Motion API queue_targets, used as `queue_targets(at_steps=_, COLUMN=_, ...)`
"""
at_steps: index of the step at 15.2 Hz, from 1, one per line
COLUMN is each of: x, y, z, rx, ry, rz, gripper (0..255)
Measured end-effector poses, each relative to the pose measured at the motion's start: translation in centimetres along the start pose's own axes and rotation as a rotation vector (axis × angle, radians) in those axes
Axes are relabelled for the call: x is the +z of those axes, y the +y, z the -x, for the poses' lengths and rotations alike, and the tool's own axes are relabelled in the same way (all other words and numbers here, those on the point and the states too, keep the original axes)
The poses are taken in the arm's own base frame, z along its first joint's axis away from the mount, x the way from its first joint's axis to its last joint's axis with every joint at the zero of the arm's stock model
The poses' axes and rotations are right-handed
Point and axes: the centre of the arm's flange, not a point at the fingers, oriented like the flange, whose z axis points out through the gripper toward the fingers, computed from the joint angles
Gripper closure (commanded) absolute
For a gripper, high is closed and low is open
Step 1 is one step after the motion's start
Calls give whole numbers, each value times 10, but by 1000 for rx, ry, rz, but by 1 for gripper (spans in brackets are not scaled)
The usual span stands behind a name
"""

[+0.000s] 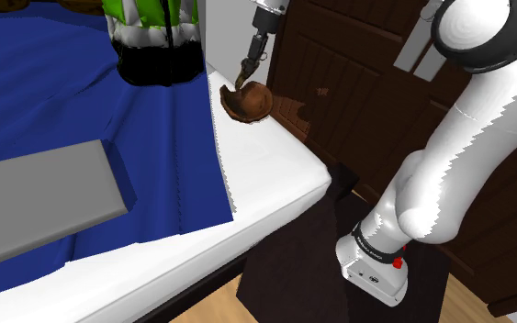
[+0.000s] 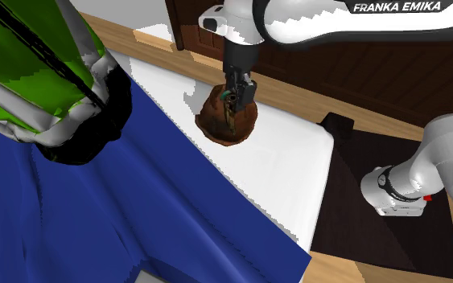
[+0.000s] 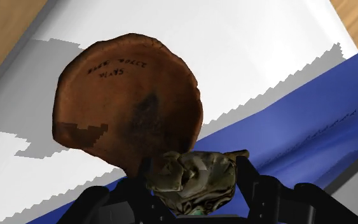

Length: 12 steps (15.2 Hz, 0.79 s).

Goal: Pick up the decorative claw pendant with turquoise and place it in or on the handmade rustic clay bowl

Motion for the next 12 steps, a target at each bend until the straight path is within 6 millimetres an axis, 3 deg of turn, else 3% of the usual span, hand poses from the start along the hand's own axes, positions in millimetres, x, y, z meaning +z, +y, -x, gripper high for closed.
queue_targets(at_steps=4, x=-6, y=46, z=0, rx=-1, ry=0, rz=0, gripper=255)
queue_targets(at_steps=12, x=32, y=59, z=6, rx=-2, ry=-1, rz=0, gripper=255)
